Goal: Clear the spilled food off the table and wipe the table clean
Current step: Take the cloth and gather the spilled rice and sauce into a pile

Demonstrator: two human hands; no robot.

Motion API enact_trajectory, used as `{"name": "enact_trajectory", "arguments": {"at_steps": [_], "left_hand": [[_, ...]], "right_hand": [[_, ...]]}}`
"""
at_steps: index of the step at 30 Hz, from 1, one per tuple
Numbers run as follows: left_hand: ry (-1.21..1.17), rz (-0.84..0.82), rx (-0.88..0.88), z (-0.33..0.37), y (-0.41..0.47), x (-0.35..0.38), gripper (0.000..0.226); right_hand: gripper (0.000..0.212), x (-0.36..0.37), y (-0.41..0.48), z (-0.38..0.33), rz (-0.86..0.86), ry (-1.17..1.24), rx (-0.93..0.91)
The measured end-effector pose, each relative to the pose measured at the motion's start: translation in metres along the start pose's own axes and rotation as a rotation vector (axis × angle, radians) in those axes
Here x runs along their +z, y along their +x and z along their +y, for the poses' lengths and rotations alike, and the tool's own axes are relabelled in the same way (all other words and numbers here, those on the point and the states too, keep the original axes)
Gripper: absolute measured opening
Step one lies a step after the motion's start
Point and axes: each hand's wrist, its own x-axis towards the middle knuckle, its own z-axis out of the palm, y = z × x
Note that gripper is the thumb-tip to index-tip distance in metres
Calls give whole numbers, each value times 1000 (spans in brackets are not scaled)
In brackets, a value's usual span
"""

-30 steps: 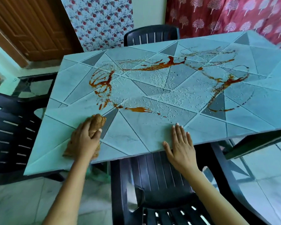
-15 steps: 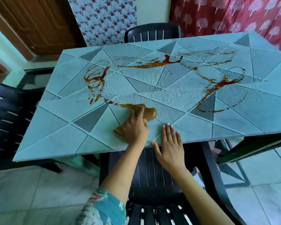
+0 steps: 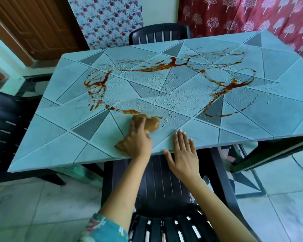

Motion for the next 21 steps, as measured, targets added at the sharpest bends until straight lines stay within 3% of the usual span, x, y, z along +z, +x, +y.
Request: {"name": "enact_trajectory", "arguments": {"at_steps": [3, 5, 8, 11, 16, 21], "left_hand": [[-271, -149, 65, 37, 2, 4, 57], [-441, -91, 37, 39, 8, -7, 56], [-365, 59, -39, 12, 12, -23, 57], [-193, -3, -90, -3, 0, -15, 57], [-428, -200, 54, 23, 4, -5, 54], [-593, -50, -34, -28, 52, -47, 50]], "right_hand": [[74, 0, -4, 4, -7, -2, -6], [74, 0, -4, 5, 17, -4, -23], [75, 1, -4, 5, 37, 33, -36], [77, 3, -6, 3, 57, 39, -19], [85, 1, -5, 1, 33, 67, -16], [81, 2, -1, -32, 79, 119, -44]]}}
